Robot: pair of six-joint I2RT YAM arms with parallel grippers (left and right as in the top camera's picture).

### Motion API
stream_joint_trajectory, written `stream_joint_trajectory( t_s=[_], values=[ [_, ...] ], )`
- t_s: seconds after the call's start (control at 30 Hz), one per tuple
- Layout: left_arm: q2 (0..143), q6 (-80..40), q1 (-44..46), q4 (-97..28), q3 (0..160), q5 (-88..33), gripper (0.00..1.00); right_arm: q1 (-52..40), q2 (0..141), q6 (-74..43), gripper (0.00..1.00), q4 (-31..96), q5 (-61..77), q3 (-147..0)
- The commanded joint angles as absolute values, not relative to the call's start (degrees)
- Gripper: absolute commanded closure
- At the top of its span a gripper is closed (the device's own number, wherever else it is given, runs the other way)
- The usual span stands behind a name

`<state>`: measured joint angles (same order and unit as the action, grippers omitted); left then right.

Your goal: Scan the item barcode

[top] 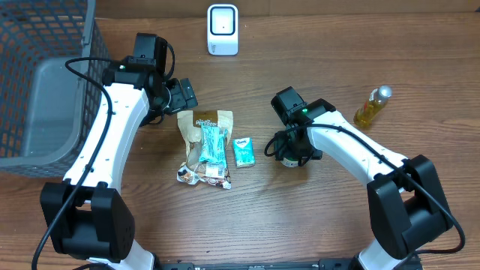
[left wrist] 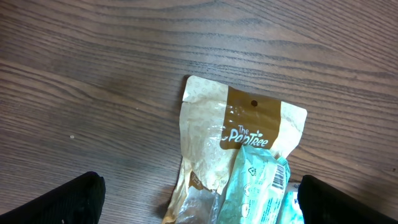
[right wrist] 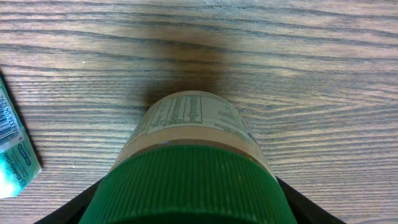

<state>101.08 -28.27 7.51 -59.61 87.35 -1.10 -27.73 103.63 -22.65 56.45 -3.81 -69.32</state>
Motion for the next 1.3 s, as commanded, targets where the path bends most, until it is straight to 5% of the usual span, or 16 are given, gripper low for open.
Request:
stream_joint_trajectory(
  t_s=[0.0, 0.43, 0.5, 0.63, 0.83, 1.27],
  values=[
    [101.2, -27.6, 7.5, -59.5, 88.2, -1.1, 0.0, -27.4, 102.8, -22.5, 0.32, 56.7, -3.5, -69.0],
    [101.2, -27.6, 7.5, -59.5, 88.2, -1.1, 0.0, -27.4, 102.8, -8.3, 0.37, 56.7, 0.8, -69.0],
    [101.2, -27.6, 7.5, -59.5, 88.2, -1.1, 0.0, -27.4, 102.8, -8.3, 0.18, 56.3, 0.8, -69.0],
    [101.2, -27.6, 7.5, -59.5, 88.2, -1.1, 0.0, -27.4, 102.8, -12.7, 0.04, 56.0, 0.8, -69.0],
    [101.2, -27.6, 7.5, -59.5, 88.2, -1.1, 0.0, -27.5, 102.8, -27.5, 0.18, 56.0, 0.8, -69.0],
    [101.2, -27.6, 7.5, -59.5, 88.2, -1.1, 0.0, -27.6, 102.8, -20.8, 0.35, 56.4, -0.3, -69.0]
  ],
)
